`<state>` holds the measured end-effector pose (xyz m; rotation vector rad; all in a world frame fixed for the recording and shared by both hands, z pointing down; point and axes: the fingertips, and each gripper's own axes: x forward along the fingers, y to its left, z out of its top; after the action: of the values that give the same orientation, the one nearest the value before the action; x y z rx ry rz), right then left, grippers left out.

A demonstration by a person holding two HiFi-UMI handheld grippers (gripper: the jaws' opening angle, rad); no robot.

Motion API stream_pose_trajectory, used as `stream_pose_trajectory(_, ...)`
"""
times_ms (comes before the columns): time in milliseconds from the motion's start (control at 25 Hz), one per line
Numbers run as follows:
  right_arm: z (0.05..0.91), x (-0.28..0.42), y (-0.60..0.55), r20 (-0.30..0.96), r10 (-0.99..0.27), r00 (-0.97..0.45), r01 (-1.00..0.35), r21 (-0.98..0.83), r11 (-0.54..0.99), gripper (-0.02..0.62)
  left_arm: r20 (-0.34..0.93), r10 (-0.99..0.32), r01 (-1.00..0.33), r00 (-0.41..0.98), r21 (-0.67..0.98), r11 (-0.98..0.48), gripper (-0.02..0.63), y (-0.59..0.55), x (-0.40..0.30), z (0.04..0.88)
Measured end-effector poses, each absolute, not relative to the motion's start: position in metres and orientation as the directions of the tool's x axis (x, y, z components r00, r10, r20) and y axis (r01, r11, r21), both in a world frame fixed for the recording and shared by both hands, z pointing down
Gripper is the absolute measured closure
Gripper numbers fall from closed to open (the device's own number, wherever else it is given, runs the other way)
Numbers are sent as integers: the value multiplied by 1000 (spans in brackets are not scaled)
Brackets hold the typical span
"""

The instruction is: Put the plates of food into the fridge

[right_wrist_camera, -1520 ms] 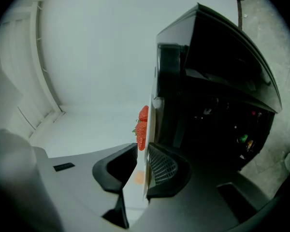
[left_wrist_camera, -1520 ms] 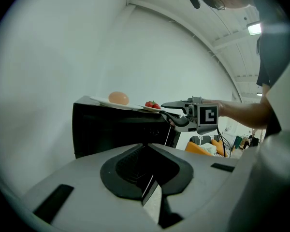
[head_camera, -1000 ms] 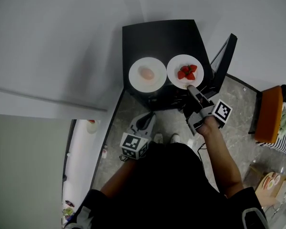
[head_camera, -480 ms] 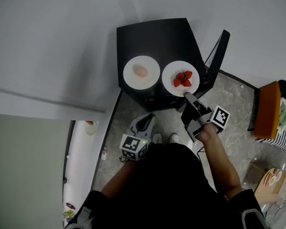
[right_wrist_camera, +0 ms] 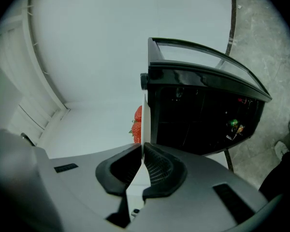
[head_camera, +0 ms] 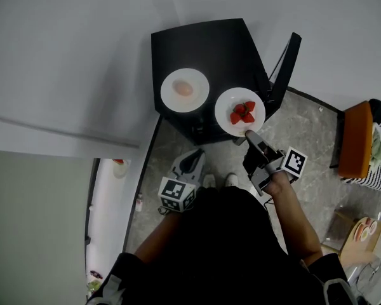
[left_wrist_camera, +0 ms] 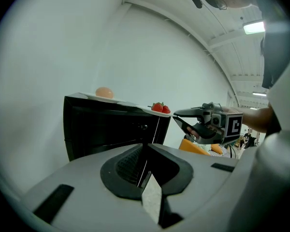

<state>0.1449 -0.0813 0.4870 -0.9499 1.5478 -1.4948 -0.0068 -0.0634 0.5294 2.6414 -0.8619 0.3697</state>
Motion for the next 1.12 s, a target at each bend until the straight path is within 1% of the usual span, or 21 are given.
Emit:
stream_pose_trajectory(560, 506, 139, -52, -16, -892, -451, 12, -1000, 12, 560, 352, -511, -603, 784, 236, -762, 582, -57, -8, 531)
stream_pose_trajectory(800, 524, 140, -49, 7, -887, -463, 18, -1000, -17, 560, 366, -513, -610, 776, 231, -758, 581, -53, -10, 535)
stream_pose_trajectory(1120, 563, 142, -57, 49, -889, -455, -6, -999, -51, 560, 386, -508, -613, 770, 231, -755, 581, -52, -13, 537)
